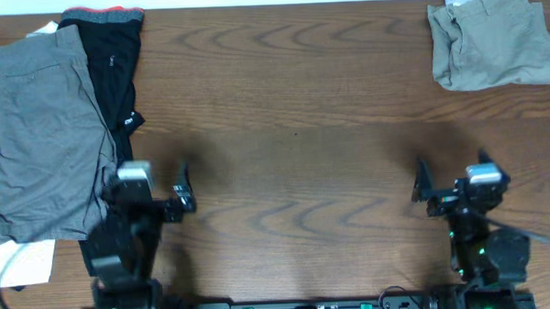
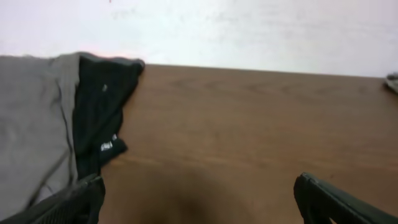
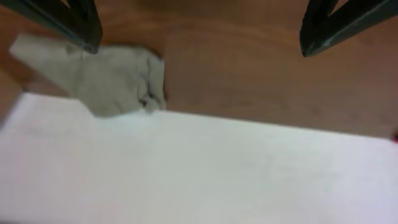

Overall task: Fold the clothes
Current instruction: 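Reach the left gripper to the grey shorts on the left pile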

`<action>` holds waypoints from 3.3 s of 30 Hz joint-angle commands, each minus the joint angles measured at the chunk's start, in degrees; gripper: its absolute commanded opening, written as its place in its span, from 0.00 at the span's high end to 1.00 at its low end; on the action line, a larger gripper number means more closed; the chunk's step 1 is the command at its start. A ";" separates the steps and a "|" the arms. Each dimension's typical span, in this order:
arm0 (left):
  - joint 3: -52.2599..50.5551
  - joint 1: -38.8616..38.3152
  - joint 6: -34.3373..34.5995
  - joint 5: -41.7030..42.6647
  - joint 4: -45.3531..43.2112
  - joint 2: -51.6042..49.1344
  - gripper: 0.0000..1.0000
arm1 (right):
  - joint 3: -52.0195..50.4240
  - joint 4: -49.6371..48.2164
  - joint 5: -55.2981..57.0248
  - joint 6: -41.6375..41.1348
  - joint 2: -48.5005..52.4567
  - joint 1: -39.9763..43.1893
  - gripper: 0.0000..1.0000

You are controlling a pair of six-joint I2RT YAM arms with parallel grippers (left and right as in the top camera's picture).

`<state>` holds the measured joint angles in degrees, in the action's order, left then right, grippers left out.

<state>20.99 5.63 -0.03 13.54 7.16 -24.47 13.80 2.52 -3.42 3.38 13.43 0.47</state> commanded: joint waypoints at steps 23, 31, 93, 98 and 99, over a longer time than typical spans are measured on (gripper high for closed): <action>72.04 0.42 -5.55 -1.64 51.19 -60.78 0.02 | 67.84 36.94 -26.67 3.48 72.57 -0.55 0.01; 72.63 3.34 -5.62 2.51 41.03 -67.06 0.02 | 75.34 40.52 -28.61 1.03 80.67 -0.57 0.01; 72.63 20.37 8.94 -11.65 16.92 -97.42 0.94 | 75.28 43.54 -22.38 3.93 84.43 -1.29 0.44; 72.63 20.37 8.92 -11.39 18.62 -90.66 0.94 | 75.28 43.32 -21.55 3.96 84.43 -1.29 0.44; 72.63 20.37 8.94 -11.06 18.93 -89.15 0.94 | 75.28 43.30 -21.40 3.96 84.43 -1.29 0.43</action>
<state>92.73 25.43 7.97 2.79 25.74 -120.70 88.03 45.98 -25.61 6.96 97.65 -0.38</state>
